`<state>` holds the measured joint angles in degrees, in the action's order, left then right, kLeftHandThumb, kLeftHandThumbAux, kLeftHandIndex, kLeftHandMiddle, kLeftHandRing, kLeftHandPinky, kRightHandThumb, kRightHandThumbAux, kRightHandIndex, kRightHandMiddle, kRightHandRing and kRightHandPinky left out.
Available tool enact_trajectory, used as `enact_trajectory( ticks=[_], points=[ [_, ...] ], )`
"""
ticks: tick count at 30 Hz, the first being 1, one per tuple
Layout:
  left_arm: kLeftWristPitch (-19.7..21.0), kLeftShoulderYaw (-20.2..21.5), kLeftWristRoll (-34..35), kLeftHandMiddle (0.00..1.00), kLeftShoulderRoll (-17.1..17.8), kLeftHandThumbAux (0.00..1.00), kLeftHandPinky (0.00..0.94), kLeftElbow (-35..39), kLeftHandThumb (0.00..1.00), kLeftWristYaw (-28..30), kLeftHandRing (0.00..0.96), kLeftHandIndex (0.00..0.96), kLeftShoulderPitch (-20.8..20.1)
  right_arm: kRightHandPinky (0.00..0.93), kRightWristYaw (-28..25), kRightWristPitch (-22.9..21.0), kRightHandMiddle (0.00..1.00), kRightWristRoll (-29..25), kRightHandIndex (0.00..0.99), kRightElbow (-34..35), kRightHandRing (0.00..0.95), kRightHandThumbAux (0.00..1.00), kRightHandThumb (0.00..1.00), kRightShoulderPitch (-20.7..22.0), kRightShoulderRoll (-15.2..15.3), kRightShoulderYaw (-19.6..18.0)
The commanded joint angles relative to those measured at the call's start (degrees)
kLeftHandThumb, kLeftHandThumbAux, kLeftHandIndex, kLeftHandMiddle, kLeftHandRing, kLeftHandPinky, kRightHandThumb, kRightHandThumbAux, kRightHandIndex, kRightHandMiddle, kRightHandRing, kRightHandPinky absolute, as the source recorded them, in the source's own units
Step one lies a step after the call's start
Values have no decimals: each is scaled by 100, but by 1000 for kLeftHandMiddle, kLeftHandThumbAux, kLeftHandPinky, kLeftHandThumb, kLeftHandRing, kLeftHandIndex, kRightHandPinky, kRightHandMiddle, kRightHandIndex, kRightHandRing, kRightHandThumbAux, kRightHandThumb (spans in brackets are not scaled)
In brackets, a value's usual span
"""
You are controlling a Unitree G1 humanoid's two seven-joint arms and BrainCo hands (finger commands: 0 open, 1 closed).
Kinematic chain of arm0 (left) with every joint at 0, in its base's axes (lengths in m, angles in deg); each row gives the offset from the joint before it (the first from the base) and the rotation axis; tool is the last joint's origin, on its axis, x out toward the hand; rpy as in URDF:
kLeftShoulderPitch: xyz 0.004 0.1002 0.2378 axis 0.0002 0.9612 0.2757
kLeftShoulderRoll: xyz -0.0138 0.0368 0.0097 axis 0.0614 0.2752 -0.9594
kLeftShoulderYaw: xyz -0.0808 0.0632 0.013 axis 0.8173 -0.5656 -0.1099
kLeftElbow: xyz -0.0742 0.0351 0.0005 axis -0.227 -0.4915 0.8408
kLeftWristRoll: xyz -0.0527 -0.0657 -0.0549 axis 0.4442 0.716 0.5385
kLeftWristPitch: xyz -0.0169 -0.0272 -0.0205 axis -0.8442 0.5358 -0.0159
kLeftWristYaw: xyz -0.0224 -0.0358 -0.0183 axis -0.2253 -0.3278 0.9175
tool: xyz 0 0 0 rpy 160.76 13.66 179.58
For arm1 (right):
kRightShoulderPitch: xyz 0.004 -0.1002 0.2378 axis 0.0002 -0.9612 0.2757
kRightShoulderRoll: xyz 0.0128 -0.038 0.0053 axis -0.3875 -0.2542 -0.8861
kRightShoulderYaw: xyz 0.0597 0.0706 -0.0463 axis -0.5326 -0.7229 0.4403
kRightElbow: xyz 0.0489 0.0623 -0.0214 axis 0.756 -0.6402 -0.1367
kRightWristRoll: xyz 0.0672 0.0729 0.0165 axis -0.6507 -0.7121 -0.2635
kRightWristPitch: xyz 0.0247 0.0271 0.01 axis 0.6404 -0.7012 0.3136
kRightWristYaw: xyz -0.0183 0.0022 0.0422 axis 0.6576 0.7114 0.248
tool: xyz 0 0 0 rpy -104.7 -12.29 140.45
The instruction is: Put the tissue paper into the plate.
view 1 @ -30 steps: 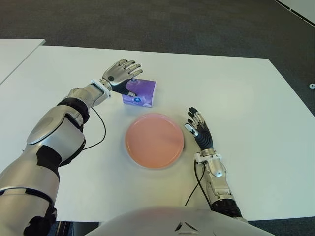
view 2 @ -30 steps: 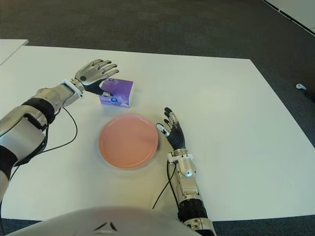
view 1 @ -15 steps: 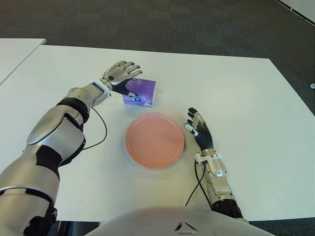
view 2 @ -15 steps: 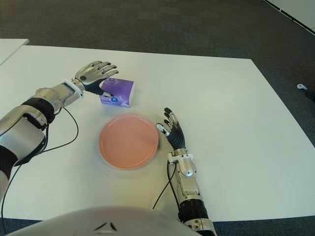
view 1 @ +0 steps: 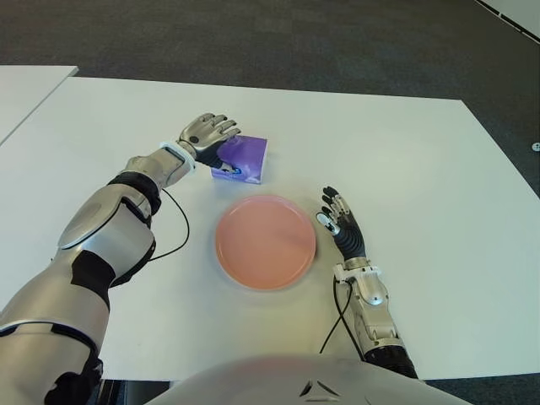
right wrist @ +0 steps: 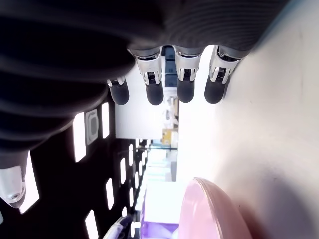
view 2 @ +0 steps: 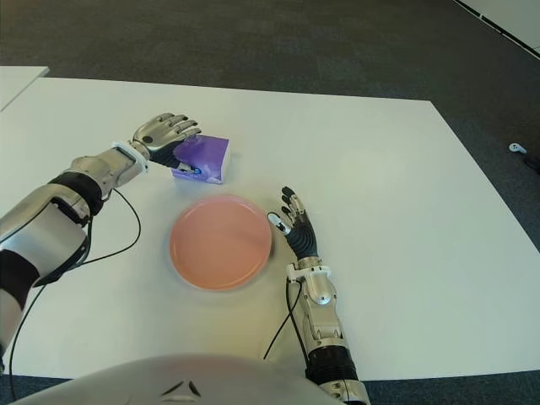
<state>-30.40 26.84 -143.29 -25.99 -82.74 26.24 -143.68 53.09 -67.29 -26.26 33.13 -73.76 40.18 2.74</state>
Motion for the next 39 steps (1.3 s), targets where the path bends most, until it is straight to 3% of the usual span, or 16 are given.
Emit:
enact_trajectory(
  ticks=[1, 8, 16, 39],
  points=[
    [120, -39, 8, 0, -101, 317, 0, -90, 86, 122, 0, 0, 194, 0, -4, -615, 0, 16, 0, -520, 0, 494, 0, -675, -2, 32],
    [435, -237, -170, 0, -262, 311, 0, -170, 86, 119, 0, 0, 324, 0, -60, -518, 0, -34, 0, -578, 0, 502, 0, -694, 13, 30],
    [790, -543, -369, 0, -478, 297, 0, -276, 88, 174, 0, 0, 524, 0, -51, -710, 0, -67, 0, -450, 0, 506, 0, -775, 6, 31],
    [907, -840, -417, 0, -785, 284, 0, -298, 100, 10, 0, 0, 835, 0, 270, -1521, 0, -55, 0, 527, 0, 553, 0, -1303, -210, 86]
  ],
)
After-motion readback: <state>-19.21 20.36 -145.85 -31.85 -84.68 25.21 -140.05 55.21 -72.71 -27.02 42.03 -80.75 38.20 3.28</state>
